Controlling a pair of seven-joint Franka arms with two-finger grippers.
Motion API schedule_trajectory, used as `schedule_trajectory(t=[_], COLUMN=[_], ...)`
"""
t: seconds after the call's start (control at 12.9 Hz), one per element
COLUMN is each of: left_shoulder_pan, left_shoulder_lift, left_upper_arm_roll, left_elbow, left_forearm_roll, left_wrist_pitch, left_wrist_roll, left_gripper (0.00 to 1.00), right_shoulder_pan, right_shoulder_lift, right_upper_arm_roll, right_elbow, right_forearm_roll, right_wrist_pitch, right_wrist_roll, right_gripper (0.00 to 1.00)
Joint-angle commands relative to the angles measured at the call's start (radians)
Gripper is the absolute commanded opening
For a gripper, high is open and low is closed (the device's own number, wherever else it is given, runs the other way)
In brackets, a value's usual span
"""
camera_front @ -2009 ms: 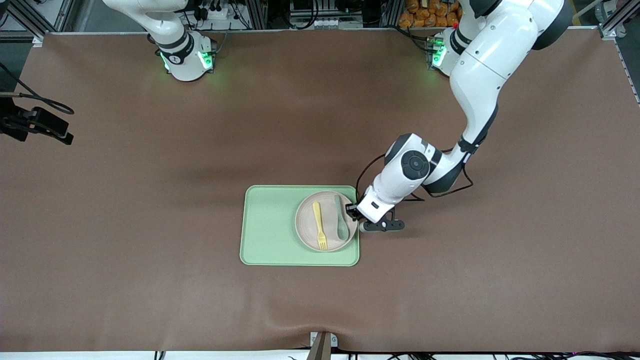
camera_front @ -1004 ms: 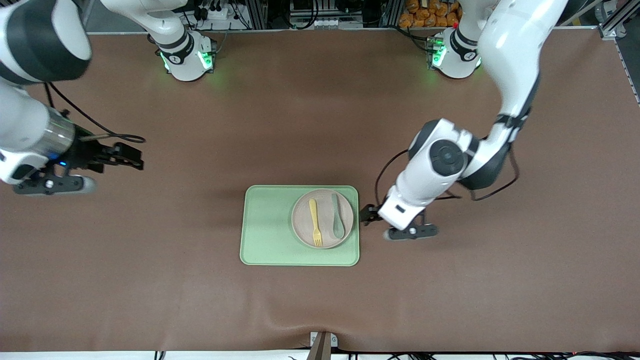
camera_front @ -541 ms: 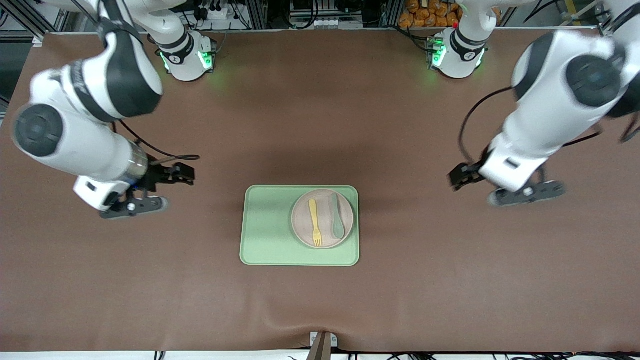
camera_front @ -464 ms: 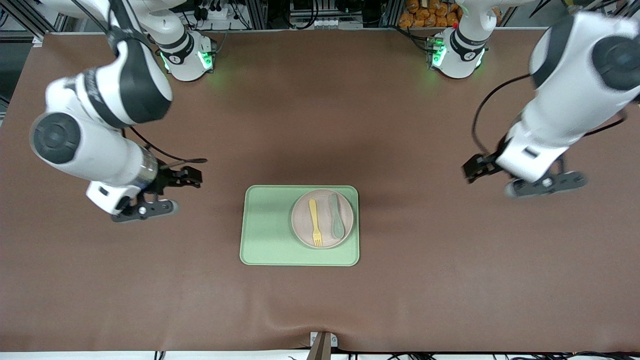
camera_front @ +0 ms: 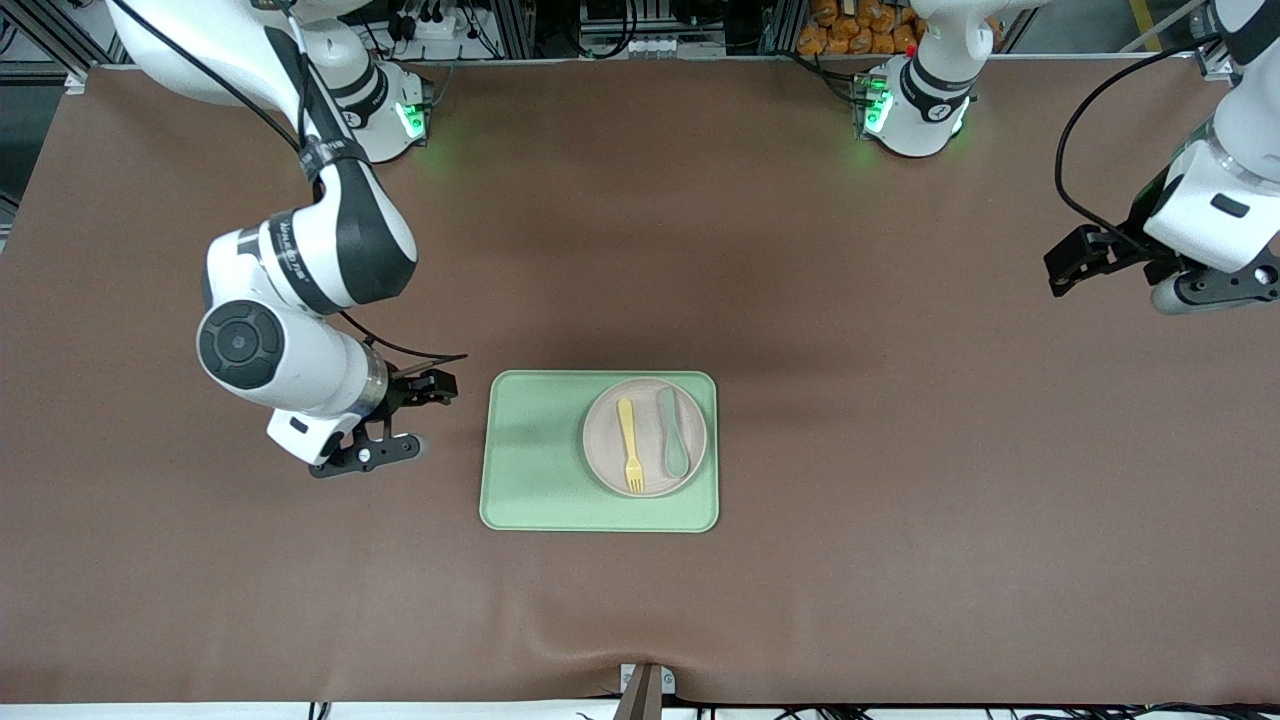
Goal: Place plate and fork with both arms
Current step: 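Move the right gripper over the yellow fork while the left gripper withdraws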
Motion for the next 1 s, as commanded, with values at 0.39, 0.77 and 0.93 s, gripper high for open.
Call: schedule_trajectory(t=[0.39, 0.77, 0.93], left_shoulder_pan=[0.007, -0.118, -0.168], left_shoulder_lift=[-0.028, -0.028, -0.028], left_upper_arm_roll=[-0.008, 0.138, 0.202], left_elbow=[-0.011, 0.041, 0.043], left_forearm_roll=[-0.018, -0.017, -0.018], left_wrist_pitch=[-0.008, -0.01, -0.049], left_wrist_roll=[0.013, 0.031, 0.057], left_gripper=[1.0, 1.0, 1.0], right_shoulder_pan=[0.154, 0.25, 0.276], right_shoulder_lift=[0.184, 0.248, 0.282], right_upper_arm_roll=[-0.003, -0.001, -0.001], right_elbow=[0.027, 0.082, 0.091], right_forearm_roll=[-0.003, 0.001, 0.004], right_wrist_pitch=[0.314, 0.433, 0.508], right_wrist_roll=[-0.181, -0.181, -0.16], right_gripper=[1.0, 1.0, 1.0])
